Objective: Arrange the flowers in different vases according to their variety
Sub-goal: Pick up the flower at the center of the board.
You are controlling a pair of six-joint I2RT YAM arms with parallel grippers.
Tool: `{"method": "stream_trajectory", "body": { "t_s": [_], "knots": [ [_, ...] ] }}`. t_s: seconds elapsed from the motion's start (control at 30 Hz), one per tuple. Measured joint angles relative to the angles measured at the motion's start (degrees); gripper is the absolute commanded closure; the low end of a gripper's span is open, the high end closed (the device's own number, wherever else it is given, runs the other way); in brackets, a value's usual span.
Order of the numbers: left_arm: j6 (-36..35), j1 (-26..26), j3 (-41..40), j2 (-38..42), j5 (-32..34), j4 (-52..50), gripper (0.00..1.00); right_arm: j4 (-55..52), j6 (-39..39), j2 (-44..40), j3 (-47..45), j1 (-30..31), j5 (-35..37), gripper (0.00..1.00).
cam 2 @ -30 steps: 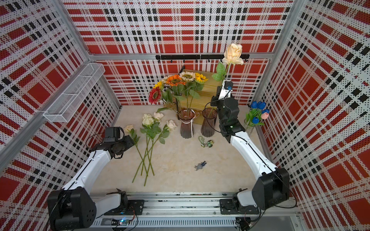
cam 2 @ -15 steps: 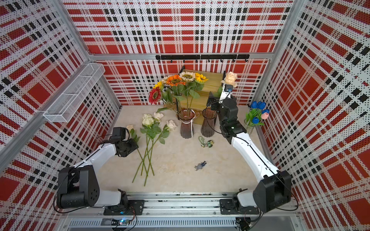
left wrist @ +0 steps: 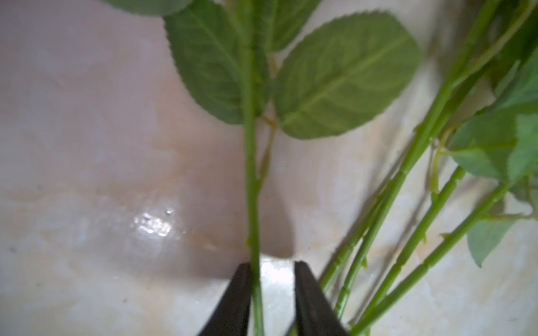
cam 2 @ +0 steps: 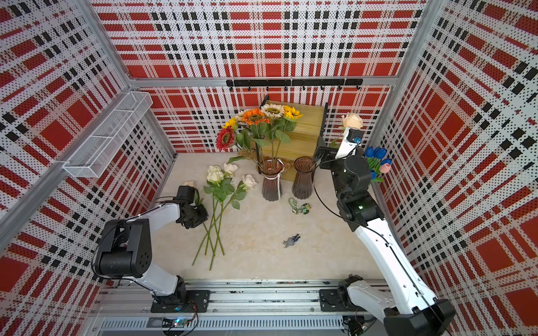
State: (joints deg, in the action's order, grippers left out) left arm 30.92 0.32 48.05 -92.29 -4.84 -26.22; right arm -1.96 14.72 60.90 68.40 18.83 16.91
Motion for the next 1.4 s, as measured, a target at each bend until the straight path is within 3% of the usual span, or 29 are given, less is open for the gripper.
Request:
{"method": "stream_trajectory", "body": {
  "t_s": [0.07,0.2,0.4,0.7,0.93,1.23,1.4],
  "knots": [
    [0.0,-0.4,0.0,0.0,0.3,0.1,1.0,-1.7,0.2,-0.6,0.0,0.0,-0.7,0.0],
    [0.2,-1.1,0.3,1.2,2.3,-0.9,1.0,-4.3,1.4,-1.2,0.0,0.0,-4.1,0.0],
    [0.0,-2.6,6.3,10.8,6.8,-4.8,1.0,-8.0,5.9,0.6,0.2,0.8,-13.1,0.0],
    [-1.3,-6.2,15.3,23.5,9.9,-7.0,1.0,-11.3,9.4,6.9,4.3,11.8,-21.3,0.01],
    [-4.1,-16.7,15.3,30.2,14.2,-9.1,1.0,-10.7,12.6,14.5,11.6,13.2,-31.5,0.06],
    [-7.5,-30.5,15.2,41.2,19.9,-5.4,1.0,-9.7,13.4,23.7,22.8,19.6,-40.7,0.1],
    [-9.0,-34.2,15.2,42.6,20.2,-2.7,1.0,-8.8,14.2,27.3,24.1,22.8,-44.3,0.15]
  ]
}}
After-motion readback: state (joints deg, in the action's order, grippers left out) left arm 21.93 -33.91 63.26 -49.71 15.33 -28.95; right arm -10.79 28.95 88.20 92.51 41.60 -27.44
